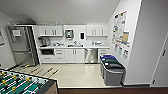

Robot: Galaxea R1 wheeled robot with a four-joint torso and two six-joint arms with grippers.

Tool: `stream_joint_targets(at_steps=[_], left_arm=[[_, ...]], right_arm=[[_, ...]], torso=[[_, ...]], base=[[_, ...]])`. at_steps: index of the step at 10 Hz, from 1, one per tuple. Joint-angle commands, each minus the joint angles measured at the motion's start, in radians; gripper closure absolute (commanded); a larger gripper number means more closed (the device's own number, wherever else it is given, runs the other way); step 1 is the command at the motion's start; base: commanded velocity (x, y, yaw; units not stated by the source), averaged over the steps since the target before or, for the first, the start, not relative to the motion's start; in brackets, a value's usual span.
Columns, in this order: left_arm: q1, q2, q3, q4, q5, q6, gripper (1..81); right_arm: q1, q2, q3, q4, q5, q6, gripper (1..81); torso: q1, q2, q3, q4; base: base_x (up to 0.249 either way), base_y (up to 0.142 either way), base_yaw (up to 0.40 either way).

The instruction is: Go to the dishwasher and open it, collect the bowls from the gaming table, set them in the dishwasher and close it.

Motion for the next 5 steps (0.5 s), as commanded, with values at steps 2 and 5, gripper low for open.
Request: stream_joint_targets(at_steps=[2, 5], left_arm=[[-0.064, -0.01, 0.005, 0.008, 0.038, 0.007, 1.0], [-0.063, -0.01, 0.005, 0.008, 0.038, 0.007, 1.0]], right_arm=[[0.057, -0.023, 0.01, -0.001, -0.051, 0.002, 1.0], [0.053, -0.025, -0.001, 0.007, -0.047, 0.006, 1.0]], torso=[[0.0, 0.0, 0.0, 0.0], [0.0, 0.0, 0.0, 0.0]], base=[[0.277, 0.0, 0.0], [0.277, 0.0, 0.0]])
